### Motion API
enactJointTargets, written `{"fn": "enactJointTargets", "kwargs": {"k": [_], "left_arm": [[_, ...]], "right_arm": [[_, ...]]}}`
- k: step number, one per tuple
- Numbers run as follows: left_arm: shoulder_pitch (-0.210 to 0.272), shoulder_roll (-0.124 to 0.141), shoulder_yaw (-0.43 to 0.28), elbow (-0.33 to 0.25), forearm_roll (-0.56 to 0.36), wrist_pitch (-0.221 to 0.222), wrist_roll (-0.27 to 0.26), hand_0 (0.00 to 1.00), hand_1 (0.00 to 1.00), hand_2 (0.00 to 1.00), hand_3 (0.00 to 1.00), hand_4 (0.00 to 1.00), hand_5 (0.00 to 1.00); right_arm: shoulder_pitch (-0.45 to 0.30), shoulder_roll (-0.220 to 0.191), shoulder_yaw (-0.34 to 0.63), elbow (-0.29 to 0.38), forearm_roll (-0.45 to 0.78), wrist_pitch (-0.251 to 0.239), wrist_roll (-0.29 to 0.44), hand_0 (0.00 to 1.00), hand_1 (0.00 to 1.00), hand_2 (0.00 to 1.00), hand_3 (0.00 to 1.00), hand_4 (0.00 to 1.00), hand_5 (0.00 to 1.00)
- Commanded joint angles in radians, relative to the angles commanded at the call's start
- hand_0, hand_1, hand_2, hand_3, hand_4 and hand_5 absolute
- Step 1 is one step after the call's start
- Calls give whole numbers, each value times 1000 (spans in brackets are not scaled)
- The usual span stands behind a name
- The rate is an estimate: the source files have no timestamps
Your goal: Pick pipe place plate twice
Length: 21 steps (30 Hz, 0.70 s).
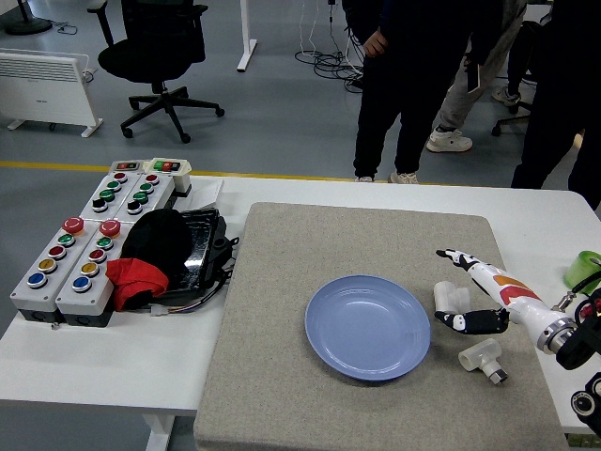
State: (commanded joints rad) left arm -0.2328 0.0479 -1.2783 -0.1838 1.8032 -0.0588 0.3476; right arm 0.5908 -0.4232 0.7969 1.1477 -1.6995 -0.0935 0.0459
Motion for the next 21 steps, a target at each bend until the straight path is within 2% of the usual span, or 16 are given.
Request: {"fn": "enactJointTargets", "kwargs": {"k": [8, 21], "left_arm": [[-1, 0, 3, 0, -4, -1, 0, 730, 742, 702, 648, 409, 998], [-5, 0, 5, -1, -4, -1, 1, 731, 742, 702, 646, 409, 998]], "right_arm": [[59, 7, -70, -95, -13, -9, 16, 998, 937, 998, 978, 806, 426], [148, 17, -207, -200, -4, -17, 61, 998, 920, 992, 955, 808, 390]]}}
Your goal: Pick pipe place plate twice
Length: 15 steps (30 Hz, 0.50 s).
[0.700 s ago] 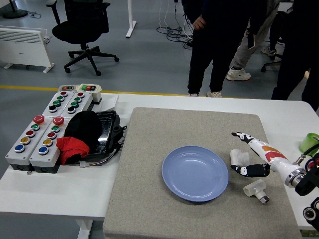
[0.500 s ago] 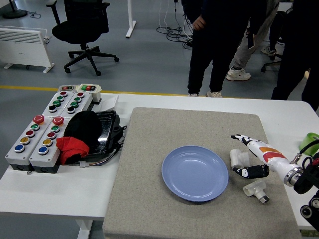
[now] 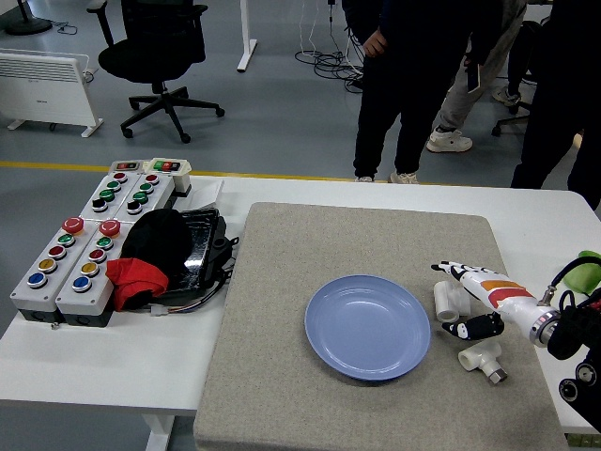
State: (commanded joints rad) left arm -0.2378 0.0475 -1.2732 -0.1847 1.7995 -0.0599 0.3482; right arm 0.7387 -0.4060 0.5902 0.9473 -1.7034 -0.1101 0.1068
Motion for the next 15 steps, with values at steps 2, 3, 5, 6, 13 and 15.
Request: {"fn": "enactJointTargets", "kwargs": {"k": [2, 3, 5, 6, 13, 15], "left_arm": [[0, 0, 2, 0, -4, 1, 0, 731, 742, 702, 646, 409, 998], [0, 0, 3, 0, -4, 1, 0, 731, 742, 702, 646, 409, 998], [1, 0, 3, 0, -4, 0, 0, 730, 742, 702, 646, 409, 998], [1, 0, 3, -1, -5, 0, 1, 730, 742, 702, 646, 409, 998], [7, -2, 0, -2, 1, -2, 3, 733, 743, 700, 645, 408, 998], [8, -2, -1, -2, 3, -2, 4, 733, 743, 700, 645, 408, 998]], "right_arm": [[12, 7, -13, -24, -3, -10, 10, 998, 920, 992, 955, 808, 390], [17, 10, -18, -34, -3, -13, 13, 998, 920, 992, 955, 808, 390], [26, 17, -28, -56, -5, -19, 20, 944, 888, 968, 925, 789, 371], [30, 20, -35, -67, -4, -20, 24, 944, 888, 968, 925, 789, 371], [51, 37, -72, -112, -4, -15, 33, 838, 796, 859, 880, 770, 354], [54, 42, -80, -122, -2, -17, 37, 838, 796, 859, 880, 770, 354]]}}
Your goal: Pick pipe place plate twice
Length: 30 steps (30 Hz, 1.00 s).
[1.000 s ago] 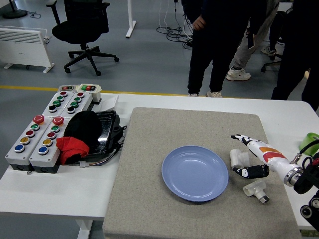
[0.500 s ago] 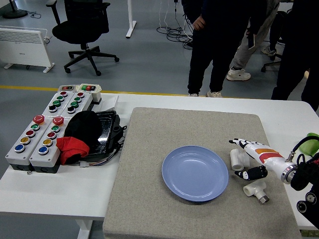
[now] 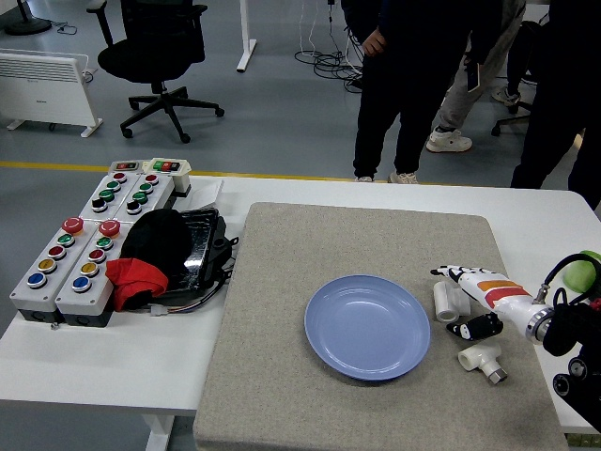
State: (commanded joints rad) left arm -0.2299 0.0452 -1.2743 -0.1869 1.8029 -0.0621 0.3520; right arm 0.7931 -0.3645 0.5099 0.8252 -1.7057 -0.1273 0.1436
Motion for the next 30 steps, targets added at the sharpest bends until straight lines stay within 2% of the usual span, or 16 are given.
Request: {"fn": "enactJointTargets", "kwargs": {"k": [1, 2, 8, 9, 14, 15, 20, 21, 26, 27, 30], "left_arm": [[1, 0, 0, 0, 1, 0, 0, 733, 743, 700, 645, 408, 998], [1, 0, 0, 0, 1, 0, 0, 734, 742, 701, 645, 408, 998], [4, -1, -2, -1, 6, -2, 1, 734, 742, 701, 645, 408, 998], [5, -1, -3, -1, 6, -1, 1, 733, 742, 700, 645, 408, 998], [8, -1, -3, -1, 9, -2, 2, 733, 742, 700, 645, 408, 998], [8, -1, -3, -1, 9, -2, 2, 734, 743, 701, 646, 409, 998], [9, -1, -3, -1, 10, -2, 1, 734, 743, 701, 646, 409, 998], [8, -1, -3, -1, 9, -1, 1, 734, 743, 701, 647, 410, 998], [4, 0, 0, 0, 4, 1, -1, 734, 743, 701, 647, 410, 998], [3, 0, 0, 0, 4, 1, -1, 735, 743, 702, 647, 409, 998], [1, 0, 1, 1, 2, 2, -2, 735, 743, 702, 647, 409, 998]], "right_arm": [[2, 3, -5, -6, 3, -4, 5, 838, 796, 859, 880, 770, 354], [2, 4, -7, -8, 4, -6, 8, 708, 718, 744, 813, 721, 289], [7, 16, -29, -29, 15, -49, 24, 708, 718, 744, 813, 721, 289], [7, 17, -31, -31, 17, -55, 25, 582, 640, 649, 756, 641, 222], [6, 20, -38, -39, 19, -56, 20, 582, 640, 649, 756, 641, 222], [5, 20, -38, -40, 19, -55, 19, 420, 530, 582, 698, 610, 213], [-2, 13, -27, -34, 20, -52, 18, 420, 530, 582, 698, 610, 213], [-3, 11, -22, -29, 21, -52, 18, 358, 482, 564, 685, 625, 230], [-8, -3, -4, -5, 24, -48, 16, 358, 482, 564, 685, 625, 230], [-10, -8, 4, 5, 24, -45, 14, 313, 448, 554, 673, 632, 246], [-16, -19, 24, 25, 28, -42, 11, 313, 448, 554, 673, 632, 246]]}}
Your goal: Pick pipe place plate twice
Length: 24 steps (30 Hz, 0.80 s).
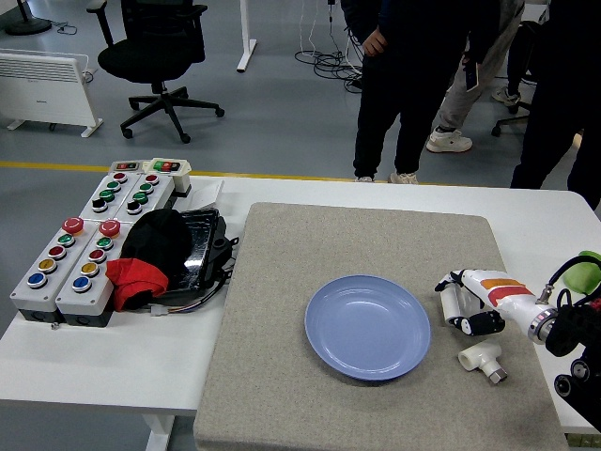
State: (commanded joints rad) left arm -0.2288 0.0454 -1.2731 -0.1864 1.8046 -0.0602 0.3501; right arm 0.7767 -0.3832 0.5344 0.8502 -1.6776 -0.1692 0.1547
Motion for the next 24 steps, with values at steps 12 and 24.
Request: {"fn": "enactJointTargets", "kwargs": {"k": [12, 24], "left_arm": [[-5, 1, 1, 1, -3, 2, 0, 734, 743, 703, 649, 410, 998], [-8, 2, 2, 0, -1, 2, -1, 733, 743, 704, 652, 410, 998]], "right_arm": [[-18, -28, 67, 107, 25, 23, -27, 286, 421, 542, 658, 594, 206], [29, -8, -8, 387, 82, 63, -80, 289, 421, 541, 655, 590, 207]]}}
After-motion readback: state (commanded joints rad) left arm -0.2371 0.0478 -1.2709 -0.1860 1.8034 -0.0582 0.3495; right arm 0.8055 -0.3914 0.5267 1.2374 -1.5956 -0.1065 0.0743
